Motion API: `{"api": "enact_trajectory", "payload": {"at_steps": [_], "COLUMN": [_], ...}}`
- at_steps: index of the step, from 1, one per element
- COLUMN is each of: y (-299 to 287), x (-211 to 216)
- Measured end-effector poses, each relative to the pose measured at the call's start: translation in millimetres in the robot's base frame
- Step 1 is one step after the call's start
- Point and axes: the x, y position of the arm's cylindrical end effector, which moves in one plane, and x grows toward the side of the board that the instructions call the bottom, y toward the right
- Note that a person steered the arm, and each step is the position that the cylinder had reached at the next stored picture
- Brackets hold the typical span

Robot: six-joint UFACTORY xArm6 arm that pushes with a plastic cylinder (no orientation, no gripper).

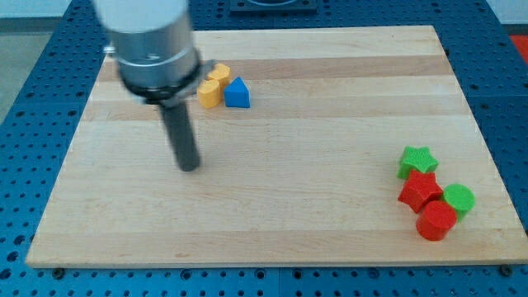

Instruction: Push the cube into the green star

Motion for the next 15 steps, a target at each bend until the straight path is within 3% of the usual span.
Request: {"api": "enact_trajectory", "payload": {"at_steps": [2,4,5,7,9,10,14,15], "y": [-91,-91,-91,-17,-5,34,203,210], "x": [-16,-163,-183,-183,-181,-175,-94,-80]}}
